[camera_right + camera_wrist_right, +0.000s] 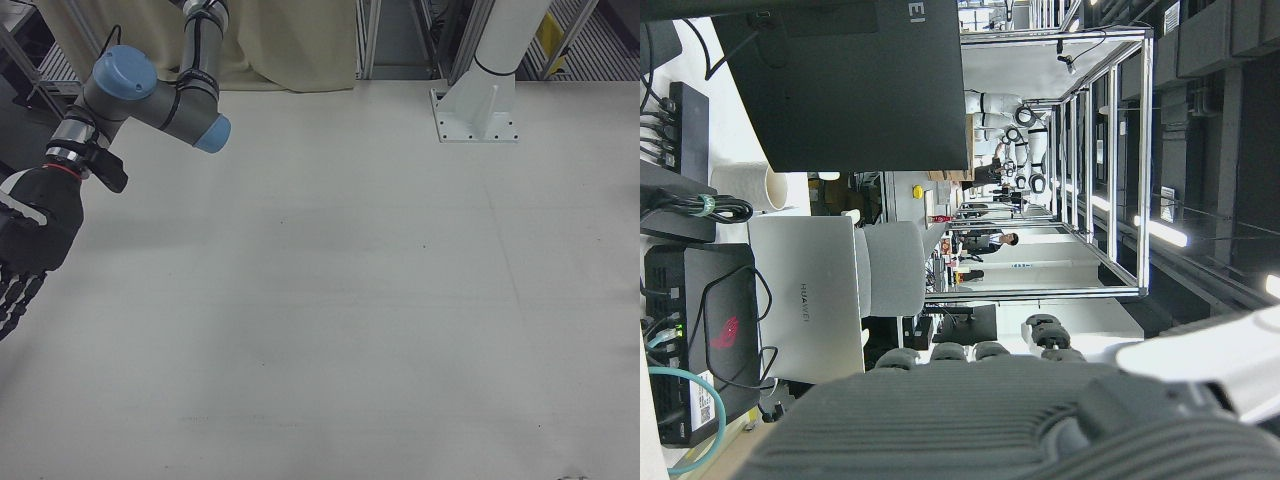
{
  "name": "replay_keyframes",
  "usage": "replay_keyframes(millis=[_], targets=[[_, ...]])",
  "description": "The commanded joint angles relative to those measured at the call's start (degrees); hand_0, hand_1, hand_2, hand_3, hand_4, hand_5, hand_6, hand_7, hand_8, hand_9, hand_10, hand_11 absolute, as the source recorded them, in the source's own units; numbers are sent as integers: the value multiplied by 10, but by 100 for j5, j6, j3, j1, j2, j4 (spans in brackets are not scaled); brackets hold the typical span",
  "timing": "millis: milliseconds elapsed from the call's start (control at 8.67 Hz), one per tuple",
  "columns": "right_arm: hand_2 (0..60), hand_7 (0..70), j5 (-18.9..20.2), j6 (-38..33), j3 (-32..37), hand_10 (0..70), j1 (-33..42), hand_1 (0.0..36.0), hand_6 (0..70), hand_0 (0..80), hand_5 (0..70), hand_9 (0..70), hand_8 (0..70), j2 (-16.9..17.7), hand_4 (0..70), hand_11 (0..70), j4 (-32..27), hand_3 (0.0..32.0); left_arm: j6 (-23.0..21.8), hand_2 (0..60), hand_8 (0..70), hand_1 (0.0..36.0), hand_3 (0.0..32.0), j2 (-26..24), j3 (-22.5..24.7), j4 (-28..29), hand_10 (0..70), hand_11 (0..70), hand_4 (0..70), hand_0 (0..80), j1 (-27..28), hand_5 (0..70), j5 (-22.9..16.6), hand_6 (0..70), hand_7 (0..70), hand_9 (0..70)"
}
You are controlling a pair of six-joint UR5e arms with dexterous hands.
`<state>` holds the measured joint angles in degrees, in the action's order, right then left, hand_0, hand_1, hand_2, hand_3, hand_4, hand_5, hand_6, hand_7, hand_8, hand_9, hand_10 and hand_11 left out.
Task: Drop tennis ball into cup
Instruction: 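Open the left hand fingers to drop the ball into the mug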
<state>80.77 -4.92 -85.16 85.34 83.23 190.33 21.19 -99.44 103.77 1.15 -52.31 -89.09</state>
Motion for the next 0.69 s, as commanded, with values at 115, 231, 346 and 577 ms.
replay_keyframes(millis=[115, 231, 346, 577], targets=[[0, 0, 0, 0, 0, 0, 0, 0, 0, 0, 0, 0, 0, 0, 0, 0, 4, 0, -483, 407, 211, 305, 320, -110, -644, -106, 125, 205, 13, 598, -2015, 183, -65, 342, 183, 70], [0, 0, 0, 0, 0, 0, 0, 0, 0, 0, 0, 0, 0, 0, 0, 0, 4, 0, -492, 409, 185, 334, 320, -189, -926, -106, 129, 212, 36, 623, -2464, 172, -117, 270, 209, 76], [0, 0, 0, 0, 9, 0, 0, 0, 0, 0, 0, 0, 0, 0, 0, 0, -5, 0, -553, 430, 200, 340, 320, -190, -1085, -106, 130, 216, 39, 635, -2721, 190, -144, 348, 196, 76], [0, 0, 0, 0, 9, 0, 0, 0, 0, 0, 0, 0, 0, 0, 0, 0, -5, 0, -580, 415, 185, 359, 320, -172, -1096, -89, 136, 226, 53, 718, -3057, 182, -153, 277, 223, 85]])
